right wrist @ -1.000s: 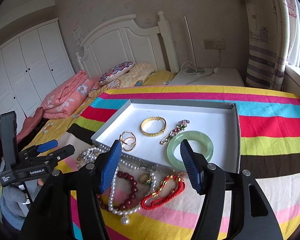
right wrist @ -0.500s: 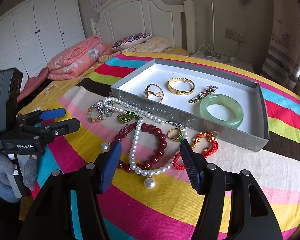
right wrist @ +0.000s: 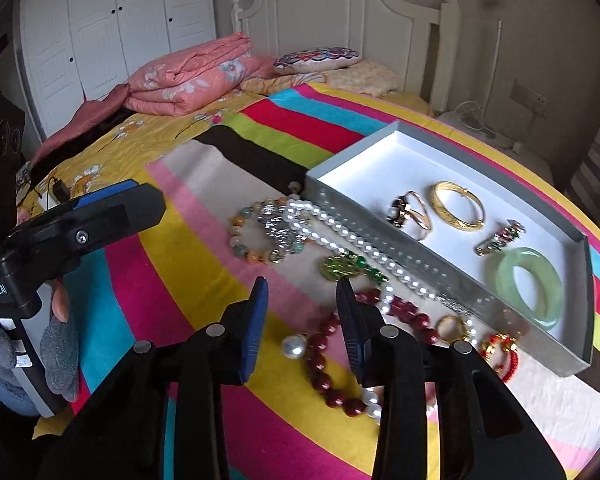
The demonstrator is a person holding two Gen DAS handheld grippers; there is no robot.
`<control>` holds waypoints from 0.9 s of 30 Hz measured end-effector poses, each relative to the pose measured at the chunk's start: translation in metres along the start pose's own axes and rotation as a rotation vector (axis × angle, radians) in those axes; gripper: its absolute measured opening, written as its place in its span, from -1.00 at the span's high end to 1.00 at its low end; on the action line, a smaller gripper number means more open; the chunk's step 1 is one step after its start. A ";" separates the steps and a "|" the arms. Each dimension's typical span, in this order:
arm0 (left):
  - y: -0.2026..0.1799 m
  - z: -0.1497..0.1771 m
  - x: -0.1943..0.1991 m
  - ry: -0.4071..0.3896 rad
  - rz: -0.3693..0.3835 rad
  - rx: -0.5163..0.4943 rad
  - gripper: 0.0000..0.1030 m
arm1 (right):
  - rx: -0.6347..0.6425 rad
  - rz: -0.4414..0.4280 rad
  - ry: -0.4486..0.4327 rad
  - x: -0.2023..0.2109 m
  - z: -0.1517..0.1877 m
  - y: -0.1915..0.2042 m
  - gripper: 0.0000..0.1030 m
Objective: Organize jewelry
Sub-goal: 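Reach the right gripper to the beaded bracelet with silver charm and grasp it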
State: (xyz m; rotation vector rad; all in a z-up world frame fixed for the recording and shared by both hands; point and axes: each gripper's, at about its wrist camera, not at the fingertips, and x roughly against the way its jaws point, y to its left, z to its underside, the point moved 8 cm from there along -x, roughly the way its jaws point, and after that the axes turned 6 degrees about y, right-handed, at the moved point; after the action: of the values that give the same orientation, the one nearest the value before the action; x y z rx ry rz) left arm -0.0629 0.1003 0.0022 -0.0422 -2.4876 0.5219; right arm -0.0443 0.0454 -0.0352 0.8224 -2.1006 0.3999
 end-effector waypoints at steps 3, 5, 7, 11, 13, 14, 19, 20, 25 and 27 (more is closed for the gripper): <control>0.013 -0.005 0.009 -0.043 -0.003 0.072 -0.95 | 0.024 -0.011 0.036 -0.014 -0.009 0.013 0.31; 0.021 -0.008 0.016 -0.073 0.003 0.119 -0.95 | 0.020 -0.004 0.063 -0.024 -0.014 0.013 0.31; 0.028 -0.010 0.020 -0.091 0.012 0.159 -0.95 | 0.011 -0.014 0.082 -0.034 -0.021 0.011 0.31; 0.034 -0.011 0.021 -0.078 0.032 0.191 -0.95 | -0.012 -0.014 0.084 -0.047 -0.034 0.007 0.31; 0.034 -0.011 0.021 -0.073 0.033 0.192 -0.94 | 0.001 0.017 0.083 -0.052 -0.039 0.008 0.31; 0.033 -0.011 0.021 -0.072 0.032 0.188 -0.94 | 0.011 0.028 0.086 -0.055 -0.041 0.009 0.31; 0.030 -0.010 0.019 -0.069 0.030 0.177 -0.95 | 0.066 0.083 0.045 -0.053 -0.042 0.017 0.55; 0.030 -0.010 0.019 -0.070 0.030 0.178 -0.95 | 0.064 0.071 0.023 -0.048 -0.043 0.018 0.74; 0.033 -0.010 0.021 -0.086 0.034 0.203 -0.95 | 0.057 0.018 0.005 -0.038 -0.041 0.018 0.85; 0.035 -0.011 0.022 -0.092 0.035 0.217 -0.95 | 0.045 -0.013 0.026 -0.041 -0.040 0.016 0.84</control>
State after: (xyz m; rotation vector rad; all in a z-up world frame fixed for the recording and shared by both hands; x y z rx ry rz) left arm -0.0784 0.1396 0.0093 0.0243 -2.5078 0.8220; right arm -0.0134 0.0959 -0.0436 0.8522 -2.0676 0.4498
